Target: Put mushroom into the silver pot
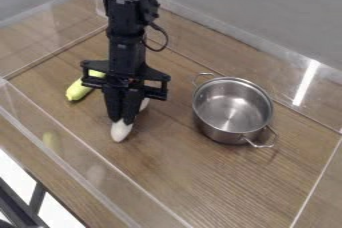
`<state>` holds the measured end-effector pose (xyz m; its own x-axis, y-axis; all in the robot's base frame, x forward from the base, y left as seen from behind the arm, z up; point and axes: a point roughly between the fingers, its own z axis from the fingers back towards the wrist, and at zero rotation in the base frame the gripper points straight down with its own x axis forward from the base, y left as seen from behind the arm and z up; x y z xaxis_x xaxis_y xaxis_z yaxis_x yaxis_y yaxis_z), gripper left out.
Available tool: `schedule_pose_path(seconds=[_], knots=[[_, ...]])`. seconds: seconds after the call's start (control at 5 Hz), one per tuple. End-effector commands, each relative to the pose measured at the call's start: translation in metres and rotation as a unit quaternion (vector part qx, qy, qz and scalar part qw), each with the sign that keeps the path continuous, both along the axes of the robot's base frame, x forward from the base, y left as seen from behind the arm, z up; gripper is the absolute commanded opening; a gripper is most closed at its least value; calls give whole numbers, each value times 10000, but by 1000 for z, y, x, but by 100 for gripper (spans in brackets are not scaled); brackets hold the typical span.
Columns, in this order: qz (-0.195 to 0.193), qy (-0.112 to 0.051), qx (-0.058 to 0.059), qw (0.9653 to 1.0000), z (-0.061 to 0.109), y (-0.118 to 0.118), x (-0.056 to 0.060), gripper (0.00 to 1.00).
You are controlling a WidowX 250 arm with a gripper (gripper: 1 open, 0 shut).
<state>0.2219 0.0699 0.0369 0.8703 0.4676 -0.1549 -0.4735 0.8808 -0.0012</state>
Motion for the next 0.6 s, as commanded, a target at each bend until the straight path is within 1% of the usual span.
schedule_pose_path(seconds=[0.0, 0.2, 0.4], knots=[[2, -266, 85, 9996, 19, 3, 8, 0], [-46, -372, 96, 9993, 32, 0, 10, 0], [-199, -573, 77, 9981, 65, -3, 13, 0]])
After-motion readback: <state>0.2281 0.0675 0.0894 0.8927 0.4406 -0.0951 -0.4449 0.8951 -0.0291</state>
